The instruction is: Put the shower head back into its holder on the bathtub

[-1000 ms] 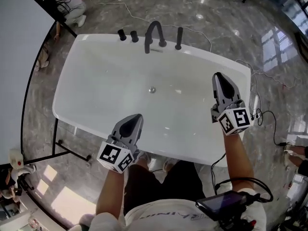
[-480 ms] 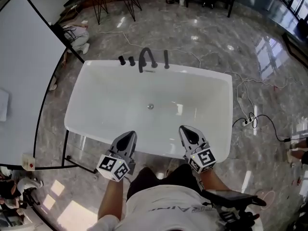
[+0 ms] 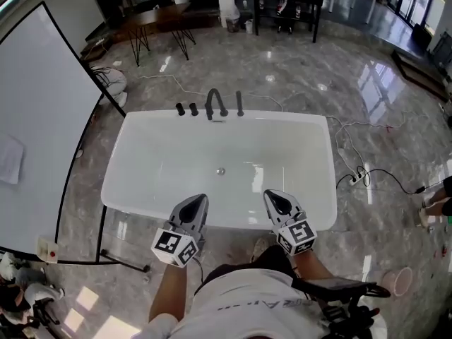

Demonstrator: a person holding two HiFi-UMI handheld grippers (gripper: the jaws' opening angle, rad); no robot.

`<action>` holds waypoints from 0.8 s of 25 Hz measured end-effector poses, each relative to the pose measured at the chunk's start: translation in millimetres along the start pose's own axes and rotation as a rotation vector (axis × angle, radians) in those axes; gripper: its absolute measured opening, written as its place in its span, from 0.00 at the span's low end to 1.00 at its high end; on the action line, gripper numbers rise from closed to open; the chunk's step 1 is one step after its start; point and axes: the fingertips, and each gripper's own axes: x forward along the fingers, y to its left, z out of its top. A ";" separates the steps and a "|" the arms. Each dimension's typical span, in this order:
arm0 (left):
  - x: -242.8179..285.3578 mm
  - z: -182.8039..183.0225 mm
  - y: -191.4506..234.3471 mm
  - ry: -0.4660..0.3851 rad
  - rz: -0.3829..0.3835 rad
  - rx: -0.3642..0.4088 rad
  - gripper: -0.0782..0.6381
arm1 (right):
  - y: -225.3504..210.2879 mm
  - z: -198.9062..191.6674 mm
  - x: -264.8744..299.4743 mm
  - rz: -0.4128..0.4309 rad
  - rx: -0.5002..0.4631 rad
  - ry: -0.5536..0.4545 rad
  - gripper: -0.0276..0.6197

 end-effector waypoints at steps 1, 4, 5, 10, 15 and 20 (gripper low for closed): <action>-13.4 -3.8 -5.3 0.001 -0.005 0.006 0.13 | 8.6 3.6 -5.7 -0.007 -0.011 0.002 0.06; -59.7 -9.7 -19.3 0.008 -0.014 0.029 0.13 | 42.7 15.2 -20.6 -0.022 -0.018 0.001 0.06; -75.7 -10.0 -19.8 0.009 -0.016 0.032 0.13 | 57.0 19.0 -22.1 -0.022 -0.017 0.000 0.06; -152.1 -13.6 -13.2 0.004 -0.029 0.013 0.13 | 139.7 31.1 -32.8 0.001 -0.046 0.024 0.06; -212.4 -17.0 -25.0 -0.029 -0.041 -0.065 0.13 | 205.7 33.1 -71.0 0.019 -0.081 0.075 0.06; -202.0 -23.2 -40.0 -0.054 -0.051 -0.042 0.13 | 197.6 28.5 -80.2 0.028 -0.107 0.075 0.06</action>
